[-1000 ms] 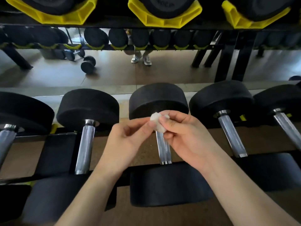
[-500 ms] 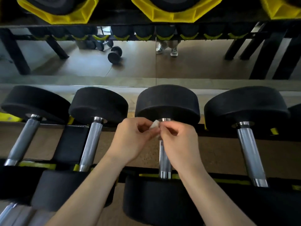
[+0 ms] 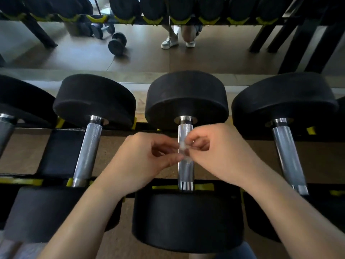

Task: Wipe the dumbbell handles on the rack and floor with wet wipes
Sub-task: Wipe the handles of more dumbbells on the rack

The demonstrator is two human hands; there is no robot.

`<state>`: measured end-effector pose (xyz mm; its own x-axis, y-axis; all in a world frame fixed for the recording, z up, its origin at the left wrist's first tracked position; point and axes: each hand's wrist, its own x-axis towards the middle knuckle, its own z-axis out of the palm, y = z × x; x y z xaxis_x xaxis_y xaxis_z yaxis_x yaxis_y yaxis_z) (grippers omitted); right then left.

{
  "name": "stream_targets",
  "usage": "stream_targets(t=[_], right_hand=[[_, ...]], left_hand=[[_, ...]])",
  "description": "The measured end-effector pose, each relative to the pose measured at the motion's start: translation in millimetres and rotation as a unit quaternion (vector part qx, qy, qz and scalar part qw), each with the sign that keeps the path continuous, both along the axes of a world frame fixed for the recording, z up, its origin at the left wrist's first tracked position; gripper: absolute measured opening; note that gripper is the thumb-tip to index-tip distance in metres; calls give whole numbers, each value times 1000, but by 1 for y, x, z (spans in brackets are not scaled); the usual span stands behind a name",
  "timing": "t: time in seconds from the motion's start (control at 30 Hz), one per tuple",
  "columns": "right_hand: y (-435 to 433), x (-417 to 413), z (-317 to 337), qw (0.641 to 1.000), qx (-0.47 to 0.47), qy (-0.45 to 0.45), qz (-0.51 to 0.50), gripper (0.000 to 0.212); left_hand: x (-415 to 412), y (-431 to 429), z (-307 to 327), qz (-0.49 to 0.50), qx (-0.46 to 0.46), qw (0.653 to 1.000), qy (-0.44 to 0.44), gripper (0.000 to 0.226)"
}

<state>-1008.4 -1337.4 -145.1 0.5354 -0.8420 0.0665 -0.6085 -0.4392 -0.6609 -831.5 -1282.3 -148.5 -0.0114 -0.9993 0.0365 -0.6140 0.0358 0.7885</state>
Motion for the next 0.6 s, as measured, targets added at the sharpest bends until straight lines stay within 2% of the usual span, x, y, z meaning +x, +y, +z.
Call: stream_targets(t=[0.07, 0.17, 0.23, 0.3, 0.37, 0.43, 0.57, 0.6], right_hand=[[1, -4, -7, 998, -13, 57, 22, 15], [2, -5, -15, 997, 61, 32, 45, 11], [5, -4, -17, 991, 102, 49, 73, 12], [0, 1, -17, 996, 50, 47, 59, 12], [-14, 9, -17, 1000, -16, -10, -5, 9], [-21, 15, -17, 997, -34, -59, -41, 8], [0, 8, -28, 1000, 12, 9, 20, 9], [0, 7, -30, 1000, -1, 5, 17, 9]], left_hand=[[2, -2, -7, 17, -5, 1000, -21, 10], [4, -3, -15, 11, 24, 999, -44, 3], [3, -4, -18, -1, 37, 998, -40, 2], [2, -6, -20, -10, 40, 999, -12, 7], [1, -9, -21, 5, 27, 999, 40, 17], [2, -10, -20, 33, 5, 995, 89, 22], [4, -12, -21, 34, -19, 993, 109, 23], [5, -13, -23, 32, -17, 994, 104, 23]])
